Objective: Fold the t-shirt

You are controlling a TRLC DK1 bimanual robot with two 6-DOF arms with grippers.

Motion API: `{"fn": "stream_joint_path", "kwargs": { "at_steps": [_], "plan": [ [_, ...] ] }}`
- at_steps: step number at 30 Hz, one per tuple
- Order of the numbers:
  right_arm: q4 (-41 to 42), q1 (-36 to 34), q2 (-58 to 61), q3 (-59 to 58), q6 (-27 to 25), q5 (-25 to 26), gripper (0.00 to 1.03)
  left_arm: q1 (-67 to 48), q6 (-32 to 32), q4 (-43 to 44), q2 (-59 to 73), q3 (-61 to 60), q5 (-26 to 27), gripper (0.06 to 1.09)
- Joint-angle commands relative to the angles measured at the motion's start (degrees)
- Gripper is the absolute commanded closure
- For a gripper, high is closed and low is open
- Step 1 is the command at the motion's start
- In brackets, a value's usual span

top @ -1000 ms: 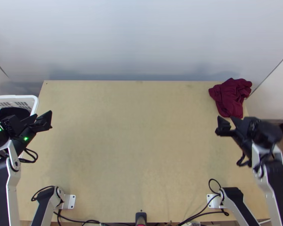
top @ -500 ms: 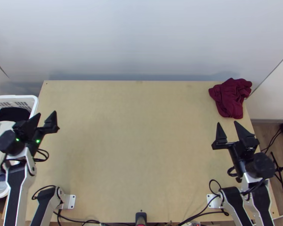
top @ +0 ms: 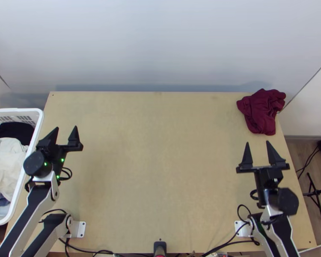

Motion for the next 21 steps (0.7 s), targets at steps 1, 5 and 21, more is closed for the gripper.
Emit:
{"fn": "stream_joint_path", "kwargs": {
  "at_steps": [1, 5, 21],
  "plan": [
    [-3.6, 0.1, -13.2, -5.6, -2.5, 0.6, 0.19, -2.3, 1.0, 3.4, -5.7, -7.0, -1.8, 0.10],
    [-5.5, 0.1, -13.2, -5.7, -1.1, 2.1, 0.19, -3.7, 1.8, 6.6, -7.3, -11.5, -1.8, 0.10],
    [-20.9, -6.9, -13.1, -4.9, 4.7, 1.8, 0.04, -9.1, 2.5, -17.4, -47.9, -19.1, -1.3, 0.10]
  ]
}}
